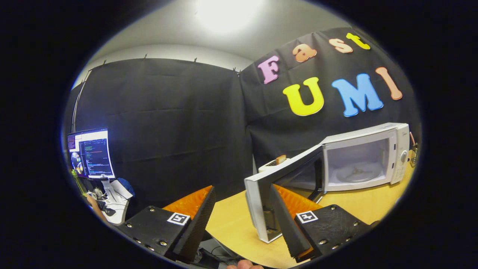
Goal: Open the microwave, put the food inside, and close the microwave door.
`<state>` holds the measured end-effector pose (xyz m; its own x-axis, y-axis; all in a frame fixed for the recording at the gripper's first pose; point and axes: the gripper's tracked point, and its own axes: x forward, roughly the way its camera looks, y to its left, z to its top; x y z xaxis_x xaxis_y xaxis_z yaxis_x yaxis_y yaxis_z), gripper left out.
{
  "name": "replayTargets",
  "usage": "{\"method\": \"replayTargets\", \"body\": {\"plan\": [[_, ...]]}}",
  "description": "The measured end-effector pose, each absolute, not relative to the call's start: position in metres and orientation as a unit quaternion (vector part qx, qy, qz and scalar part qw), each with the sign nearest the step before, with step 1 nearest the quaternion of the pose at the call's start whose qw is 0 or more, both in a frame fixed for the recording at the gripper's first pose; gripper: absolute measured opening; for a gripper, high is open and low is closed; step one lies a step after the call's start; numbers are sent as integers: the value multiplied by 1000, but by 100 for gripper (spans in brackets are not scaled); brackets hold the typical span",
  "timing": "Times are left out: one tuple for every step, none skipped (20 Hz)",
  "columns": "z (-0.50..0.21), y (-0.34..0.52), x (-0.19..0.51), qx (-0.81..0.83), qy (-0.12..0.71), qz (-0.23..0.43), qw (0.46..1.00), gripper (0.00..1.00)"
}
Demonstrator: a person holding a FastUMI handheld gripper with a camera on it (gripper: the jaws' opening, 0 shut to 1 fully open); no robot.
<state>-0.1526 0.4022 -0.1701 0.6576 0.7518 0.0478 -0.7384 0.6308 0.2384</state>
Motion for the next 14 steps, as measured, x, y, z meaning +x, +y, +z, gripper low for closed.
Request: {"method": "replayTargets", "body": {"plan": [[-167,383,-146,118,25,393,912,90],[-165,359,-138,120,20,370,921,90],[-165,336,-128,120,19,345,931,91],[-168,314,-119,115,19,319,941,91],[-171,289,-107,108,17,291,951,91],[-176,263,-97,98,20,261,960,91],[-180,243,-91,87,20,239,967,91],[-186,216,-87,71,18,212,975,91],[-190,194,-83,59,16,189,980,91],[-194,165,-79,52,11,158,986,91],[-197,144,-77,55,7,137,989,91],[-203,125,-77,62,7,119,991,91],[-209,104,-77,70,8,100,993,91],[-216,86,-77,72,10,82,994,91]]}}
